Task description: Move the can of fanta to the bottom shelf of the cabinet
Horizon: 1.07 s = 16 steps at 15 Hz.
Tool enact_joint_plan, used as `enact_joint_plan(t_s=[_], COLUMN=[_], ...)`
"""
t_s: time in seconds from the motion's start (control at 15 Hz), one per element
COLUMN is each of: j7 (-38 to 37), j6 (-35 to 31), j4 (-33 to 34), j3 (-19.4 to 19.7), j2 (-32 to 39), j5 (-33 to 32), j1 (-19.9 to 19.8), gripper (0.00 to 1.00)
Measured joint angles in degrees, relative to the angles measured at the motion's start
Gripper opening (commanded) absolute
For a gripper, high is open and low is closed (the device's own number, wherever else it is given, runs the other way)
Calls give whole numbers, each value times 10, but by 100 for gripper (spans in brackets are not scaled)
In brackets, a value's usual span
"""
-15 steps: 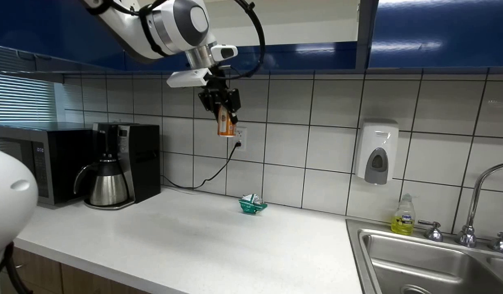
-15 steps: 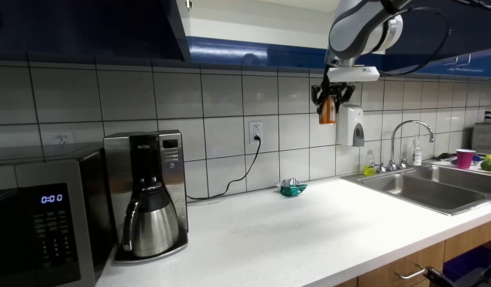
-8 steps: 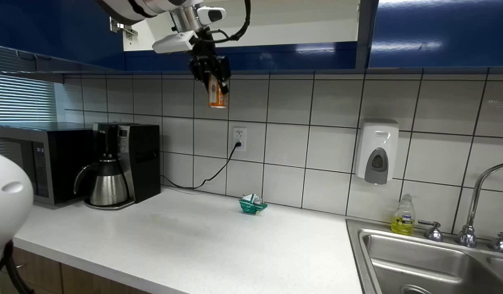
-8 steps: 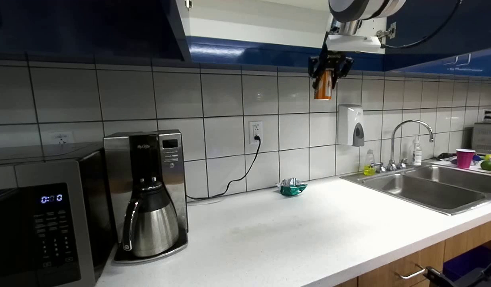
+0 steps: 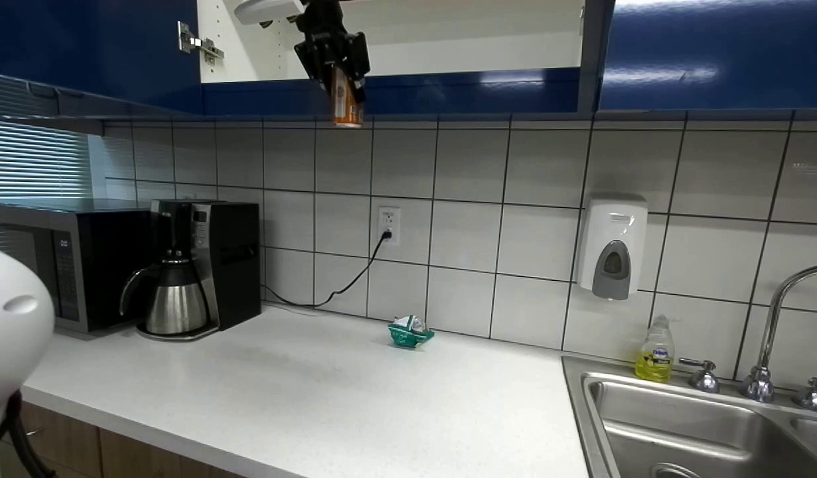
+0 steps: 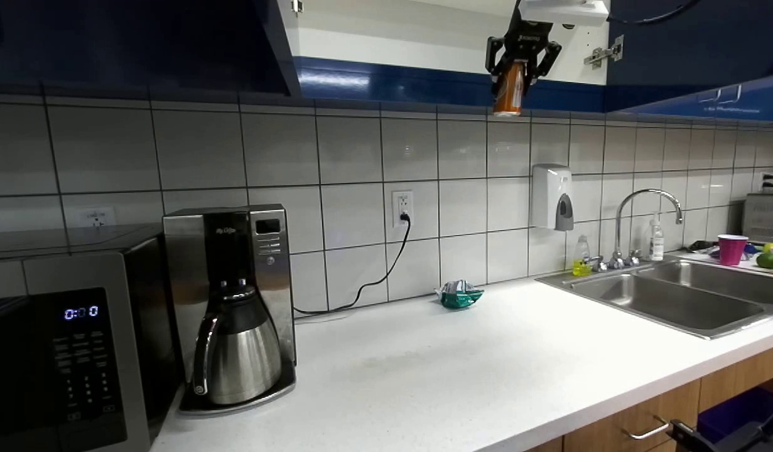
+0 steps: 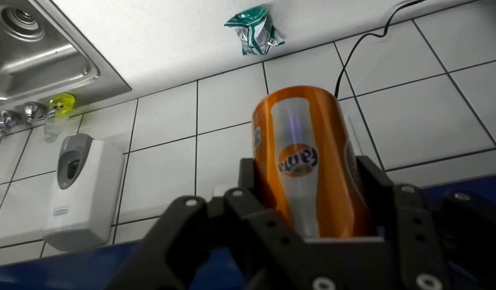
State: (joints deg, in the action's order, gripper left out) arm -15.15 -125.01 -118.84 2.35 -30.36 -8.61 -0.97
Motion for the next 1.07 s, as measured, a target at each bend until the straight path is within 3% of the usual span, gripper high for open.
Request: enact_joint_plan(t_s=[0.53, 1.07], j7=[6, 6], j6=[62, 111], j4=[122, 278], j3=[-11, -19], j2=[29, 129], j5=[7, 7], j1=[0, 0], gripper=[38, 38])
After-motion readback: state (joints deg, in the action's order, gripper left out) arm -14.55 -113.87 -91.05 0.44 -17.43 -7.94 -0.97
